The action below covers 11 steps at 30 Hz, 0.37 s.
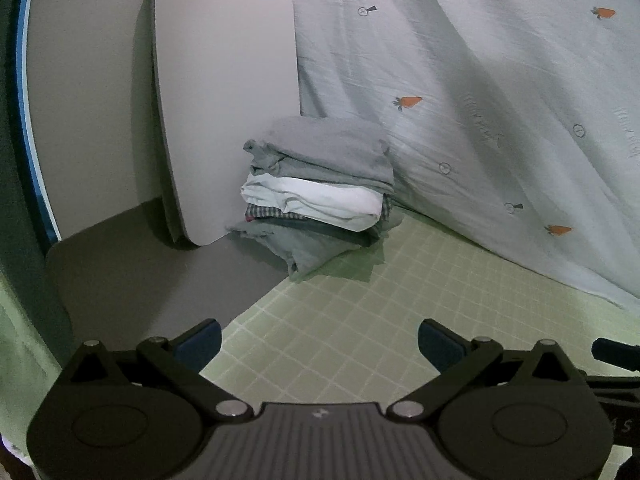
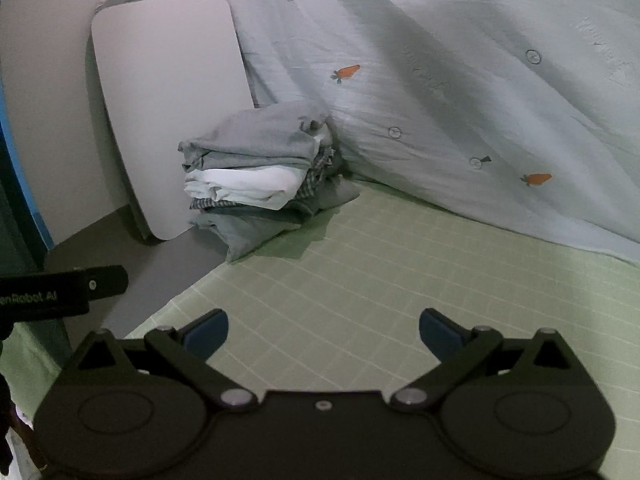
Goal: Fold clothes
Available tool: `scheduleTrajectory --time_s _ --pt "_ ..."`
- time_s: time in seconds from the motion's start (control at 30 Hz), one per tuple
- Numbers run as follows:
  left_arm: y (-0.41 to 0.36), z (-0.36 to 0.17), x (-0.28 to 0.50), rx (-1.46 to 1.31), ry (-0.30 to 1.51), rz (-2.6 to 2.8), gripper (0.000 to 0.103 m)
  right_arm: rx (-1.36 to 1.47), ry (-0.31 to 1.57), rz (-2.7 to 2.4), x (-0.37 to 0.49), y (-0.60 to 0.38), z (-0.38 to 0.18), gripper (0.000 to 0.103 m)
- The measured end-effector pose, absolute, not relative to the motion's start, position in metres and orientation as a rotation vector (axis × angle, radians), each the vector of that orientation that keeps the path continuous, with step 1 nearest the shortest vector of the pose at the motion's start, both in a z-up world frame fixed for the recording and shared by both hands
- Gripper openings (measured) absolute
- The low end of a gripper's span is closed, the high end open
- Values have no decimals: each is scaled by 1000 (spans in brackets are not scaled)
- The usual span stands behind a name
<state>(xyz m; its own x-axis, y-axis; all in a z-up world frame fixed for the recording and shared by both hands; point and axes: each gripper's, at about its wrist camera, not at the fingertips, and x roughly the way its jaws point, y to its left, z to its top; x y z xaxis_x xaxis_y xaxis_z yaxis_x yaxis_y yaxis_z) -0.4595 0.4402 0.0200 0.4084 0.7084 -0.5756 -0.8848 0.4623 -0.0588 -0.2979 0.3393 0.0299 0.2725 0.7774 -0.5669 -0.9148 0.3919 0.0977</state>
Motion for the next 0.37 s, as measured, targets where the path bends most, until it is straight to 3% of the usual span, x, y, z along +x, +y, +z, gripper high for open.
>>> scheduleTrajectory --time_s 0.37 --pt "428 20 -458 -378 518 1033 103 -265 599 1157 -293 323 29 103"
